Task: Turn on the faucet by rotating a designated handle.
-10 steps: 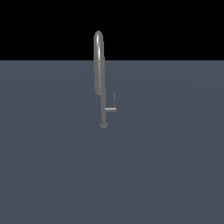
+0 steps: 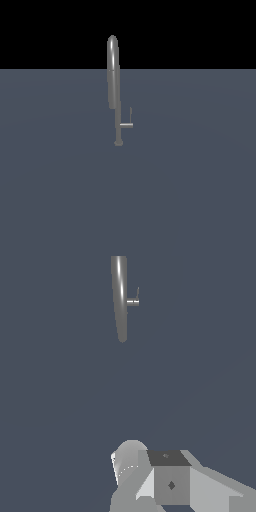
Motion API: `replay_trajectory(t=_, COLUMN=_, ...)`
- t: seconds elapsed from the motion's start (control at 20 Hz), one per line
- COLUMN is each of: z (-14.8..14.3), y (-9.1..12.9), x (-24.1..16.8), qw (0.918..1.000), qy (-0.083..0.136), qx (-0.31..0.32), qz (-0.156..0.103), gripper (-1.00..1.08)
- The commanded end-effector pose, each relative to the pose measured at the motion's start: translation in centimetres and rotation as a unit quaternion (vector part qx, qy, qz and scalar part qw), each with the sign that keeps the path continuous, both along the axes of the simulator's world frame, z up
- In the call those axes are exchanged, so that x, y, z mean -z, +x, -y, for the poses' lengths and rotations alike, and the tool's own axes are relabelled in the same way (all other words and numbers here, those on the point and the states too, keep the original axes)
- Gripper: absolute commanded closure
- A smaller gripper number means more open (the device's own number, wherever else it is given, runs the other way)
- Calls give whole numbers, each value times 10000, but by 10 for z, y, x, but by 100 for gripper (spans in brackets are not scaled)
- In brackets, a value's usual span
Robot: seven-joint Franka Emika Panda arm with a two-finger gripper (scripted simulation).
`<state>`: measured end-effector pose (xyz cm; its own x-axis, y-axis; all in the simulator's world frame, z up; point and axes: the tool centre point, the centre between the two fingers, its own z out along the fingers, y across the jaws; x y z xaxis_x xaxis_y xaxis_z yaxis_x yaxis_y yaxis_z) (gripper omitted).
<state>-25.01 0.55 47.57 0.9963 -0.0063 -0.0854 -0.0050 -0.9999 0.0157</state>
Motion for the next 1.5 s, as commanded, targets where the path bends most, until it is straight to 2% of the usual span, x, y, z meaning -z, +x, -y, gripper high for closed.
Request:
replay_trajectory(t=0.0, z=-1, y=6, x=1, qw=9999, qy=64, qx=72, qz=-67, gripper=108)
replay_trajectory(t=0.4, z=-5, y=36, x=9, qw=9971, qy=422, qx=473, qz=-433, gripper=108)
replay_trajectory(t=0.75, z=-7, y=75, x=22, qw=9872, qy=880, qx=984, qz=-900, gripper=108)
replay_trajectory(t=1.1, z=-7, y=115, x=40, qw=9691, qy=1363, qx=1517, qz=-1389, gripper=108)
replay_trajectory(t=1.45, z=-4, y=155, x=63, qw=9420, qy=1861, qx=2060, qz=-1887, gripper=108)
